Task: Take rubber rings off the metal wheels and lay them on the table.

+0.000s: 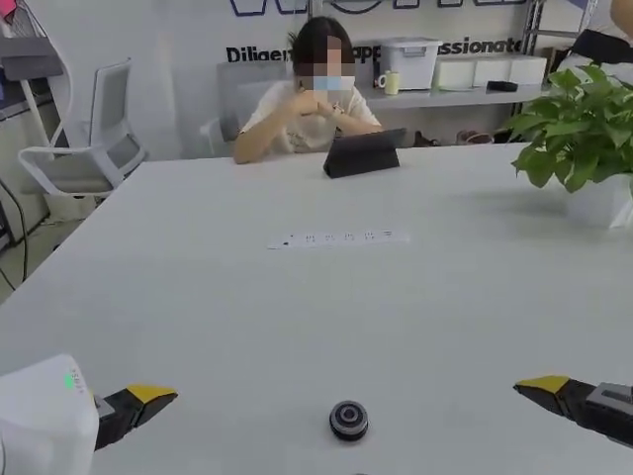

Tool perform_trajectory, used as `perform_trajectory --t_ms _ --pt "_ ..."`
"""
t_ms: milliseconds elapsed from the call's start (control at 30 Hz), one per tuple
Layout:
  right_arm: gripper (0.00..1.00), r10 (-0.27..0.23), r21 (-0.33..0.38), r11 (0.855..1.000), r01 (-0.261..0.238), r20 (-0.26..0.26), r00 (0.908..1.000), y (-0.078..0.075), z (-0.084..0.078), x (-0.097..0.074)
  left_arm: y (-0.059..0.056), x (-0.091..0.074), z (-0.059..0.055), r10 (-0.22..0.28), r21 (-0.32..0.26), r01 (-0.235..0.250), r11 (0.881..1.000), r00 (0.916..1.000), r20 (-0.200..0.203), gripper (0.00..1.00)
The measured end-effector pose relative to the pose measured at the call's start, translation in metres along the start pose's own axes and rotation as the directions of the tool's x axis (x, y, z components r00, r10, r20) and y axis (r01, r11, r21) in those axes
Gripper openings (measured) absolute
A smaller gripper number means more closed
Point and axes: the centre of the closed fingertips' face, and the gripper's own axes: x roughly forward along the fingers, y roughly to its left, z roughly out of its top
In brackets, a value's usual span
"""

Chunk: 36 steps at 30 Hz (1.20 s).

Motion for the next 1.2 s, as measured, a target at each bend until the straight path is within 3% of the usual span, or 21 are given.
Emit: perform_trajectory --t_ms 1200 --pt "0.89 0.0 0.006 1.0 0.0 0.007 1.0 0.0007 -0.0038 -0.0011 -0.0013 -0.0002 -0.0021 0.004 0.013 -0.004 1.0 1.0 -0.005 0.83"
